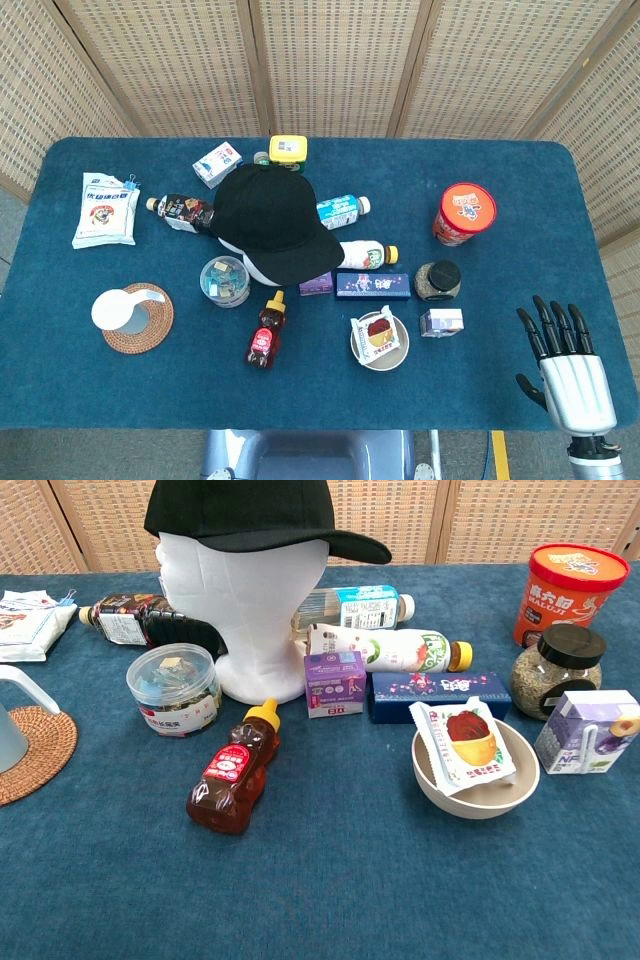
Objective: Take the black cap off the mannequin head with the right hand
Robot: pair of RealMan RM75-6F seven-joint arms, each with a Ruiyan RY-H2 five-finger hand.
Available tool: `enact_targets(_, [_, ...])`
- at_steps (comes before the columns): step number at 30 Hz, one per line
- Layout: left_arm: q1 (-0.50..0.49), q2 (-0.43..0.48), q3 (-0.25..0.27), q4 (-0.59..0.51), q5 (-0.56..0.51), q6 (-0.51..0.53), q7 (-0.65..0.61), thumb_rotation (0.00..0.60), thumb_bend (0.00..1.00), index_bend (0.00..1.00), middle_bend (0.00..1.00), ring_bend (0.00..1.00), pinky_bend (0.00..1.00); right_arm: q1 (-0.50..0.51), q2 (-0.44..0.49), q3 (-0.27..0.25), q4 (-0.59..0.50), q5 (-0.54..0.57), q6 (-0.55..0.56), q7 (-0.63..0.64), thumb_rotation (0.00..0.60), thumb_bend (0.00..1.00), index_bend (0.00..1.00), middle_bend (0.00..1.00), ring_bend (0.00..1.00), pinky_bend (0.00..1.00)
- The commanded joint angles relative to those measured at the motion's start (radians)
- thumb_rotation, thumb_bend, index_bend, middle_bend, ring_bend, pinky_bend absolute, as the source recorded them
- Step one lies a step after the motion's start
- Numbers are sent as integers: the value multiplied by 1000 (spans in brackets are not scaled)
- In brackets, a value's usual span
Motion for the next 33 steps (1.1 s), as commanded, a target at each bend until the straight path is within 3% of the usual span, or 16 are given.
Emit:
enact_targets(1, [2, 0, 0, 0, 1, 2, 0, 600, 197, 0, 0, 0, 55, 2, -1, 0, 2, 0, -2, 2, 600, 3, 114, 17, 7, 9])
enact_targets(8, [14, 2, 4, 6, 18, 15, -14, 600, 198, 0, 0, 0, 55, 22, -5, 3, 1, 7, -31, 34, 600, 2, 102, 17, 10, 15])
enact_targets(13, [15, 3, 3, 6, 13, 10, -15, 600, 198, 0, 0, 0, 55, 93, -14, 30, -36, 16, -116, 72, 600, 2, 30, 21, 24, 48])
enact_targets(18, [16, -1, 4, -1, 17, 12, 9, 600, 197, 0, 0, 0, 55, 179, -32, 67, -78, 31, -211, 103, 600, 1, 22, 22, 32, 74])
enact_targets(33, [17, 3, 0, 2, 8, 1, 6, 600, 197, 0, 0, 0, 55, 373, -319, 188, -12, 47, -289, -23, 600, 2, 0, 59, 34, 104])
